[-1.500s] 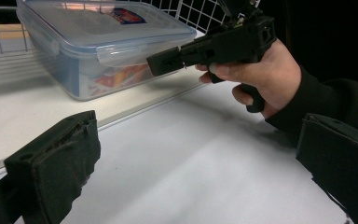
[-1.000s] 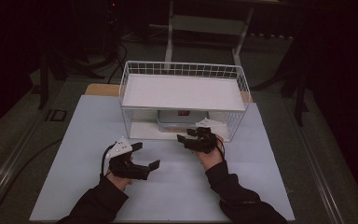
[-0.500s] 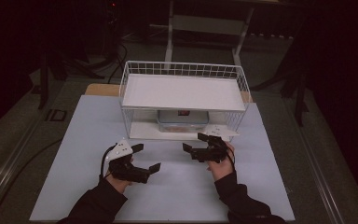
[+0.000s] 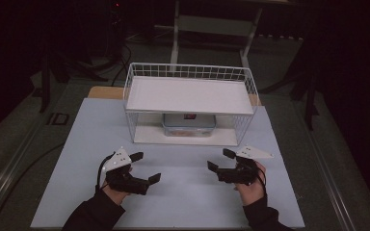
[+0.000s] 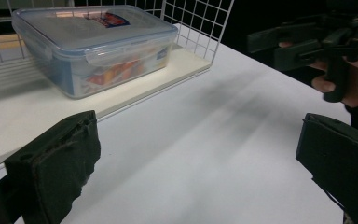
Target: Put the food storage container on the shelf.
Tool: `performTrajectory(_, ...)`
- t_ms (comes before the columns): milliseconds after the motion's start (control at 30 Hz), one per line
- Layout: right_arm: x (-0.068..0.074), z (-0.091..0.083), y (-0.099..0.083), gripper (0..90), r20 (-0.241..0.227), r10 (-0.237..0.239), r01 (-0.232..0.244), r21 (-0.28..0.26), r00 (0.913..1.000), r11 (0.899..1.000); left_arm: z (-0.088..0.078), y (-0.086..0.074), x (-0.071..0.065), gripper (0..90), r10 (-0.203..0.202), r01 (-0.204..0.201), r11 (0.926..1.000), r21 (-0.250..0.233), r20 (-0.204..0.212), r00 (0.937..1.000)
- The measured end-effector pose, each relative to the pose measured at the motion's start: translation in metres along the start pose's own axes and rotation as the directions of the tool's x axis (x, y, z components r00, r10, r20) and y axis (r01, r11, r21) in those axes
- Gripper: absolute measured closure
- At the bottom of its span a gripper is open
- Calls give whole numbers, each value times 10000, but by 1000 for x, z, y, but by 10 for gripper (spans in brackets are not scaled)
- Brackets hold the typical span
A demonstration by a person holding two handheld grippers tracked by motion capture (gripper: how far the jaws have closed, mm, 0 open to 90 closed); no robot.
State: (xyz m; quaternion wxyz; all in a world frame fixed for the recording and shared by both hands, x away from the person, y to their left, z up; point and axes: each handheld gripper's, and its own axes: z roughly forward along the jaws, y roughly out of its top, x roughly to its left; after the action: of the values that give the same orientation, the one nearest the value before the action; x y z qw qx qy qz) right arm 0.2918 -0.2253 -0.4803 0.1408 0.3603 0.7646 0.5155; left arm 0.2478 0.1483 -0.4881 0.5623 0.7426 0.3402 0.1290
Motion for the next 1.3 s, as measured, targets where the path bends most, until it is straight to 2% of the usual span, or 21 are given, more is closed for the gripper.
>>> performTrajectory(167, 1, -17, -9, 158, 242, -99, 98, 66, 9997, 9999, -3, -2, -1, 0, 118, -118, 9999, -20, 98, 9999)
performTrajectory(333, 3, -32, -18, 158, 289, -173, 171, 72, 9994, 9998, -8, -5, -1, 0, 109, -109, 9999, -12, 181, 9998)
performTrajectory(533, 4, -46, -29, 158, 408, -202, 195, 190, 9990, 9996, -13, -7, -1, 0, 228, -227, 9997, -44, 206, 9995)
performTrajectory(733, 4, -58, -38, 158, 655, -468, 445, 367, 9968, 9983, -15, -10, -1, 0, 209, -211, 9998, 53, 311, 9993)
performTrajectory(1000, -3, -68, -46, 159, 834, -467, 433, 422, 9954, 9982, -21, -15, 1, 0, 320, -325, 9993, 191, 271, 9991)
performTrajectory(1300, -12, -72, -53, 161, 717, -70, 31, 540, 9974, 9985, -26, -23, 6, 0, 337, -341, 9989, 314, 124, 9994)
